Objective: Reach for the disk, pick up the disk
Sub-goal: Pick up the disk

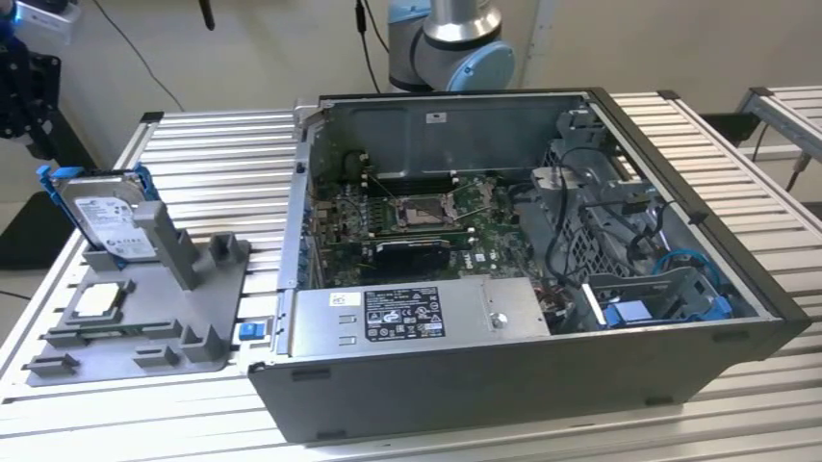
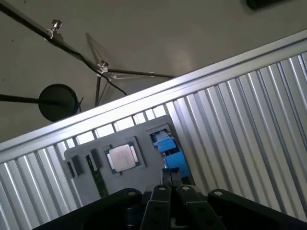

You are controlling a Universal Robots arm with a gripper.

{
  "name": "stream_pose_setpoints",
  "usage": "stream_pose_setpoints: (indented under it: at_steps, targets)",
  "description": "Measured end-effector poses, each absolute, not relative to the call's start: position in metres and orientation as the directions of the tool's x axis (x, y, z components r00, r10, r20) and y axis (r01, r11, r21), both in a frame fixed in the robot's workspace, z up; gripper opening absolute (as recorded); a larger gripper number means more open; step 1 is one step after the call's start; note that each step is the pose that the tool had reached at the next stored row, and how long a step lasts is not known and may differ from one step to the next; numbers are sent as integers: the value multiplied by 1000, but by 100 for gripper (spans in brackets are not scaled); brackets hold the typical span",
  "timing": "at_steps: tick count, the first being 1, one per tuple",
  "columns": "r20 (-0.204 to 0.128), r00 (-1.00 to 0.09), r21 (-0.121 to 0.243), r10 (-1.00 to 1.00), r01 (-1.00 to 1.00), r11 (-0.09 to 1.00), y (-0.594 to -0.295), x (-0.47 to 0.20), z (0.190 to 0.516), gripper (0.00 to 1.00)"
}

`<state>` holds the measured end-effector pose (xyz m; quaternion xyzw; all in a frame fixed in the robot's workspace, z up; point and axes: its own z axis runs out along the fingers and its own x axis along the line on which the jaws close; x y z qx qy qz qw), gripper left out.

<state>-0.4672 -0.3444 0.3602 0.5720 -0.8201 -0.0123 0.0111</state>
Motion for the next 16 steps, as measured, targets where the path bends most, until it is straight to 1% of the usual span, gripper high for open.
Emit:
stream_pose_setpoints:
  at_steps: [16]
  targets:
    - [4, -100, 30, -995, -995, 100, -344, -467, 359, 0]
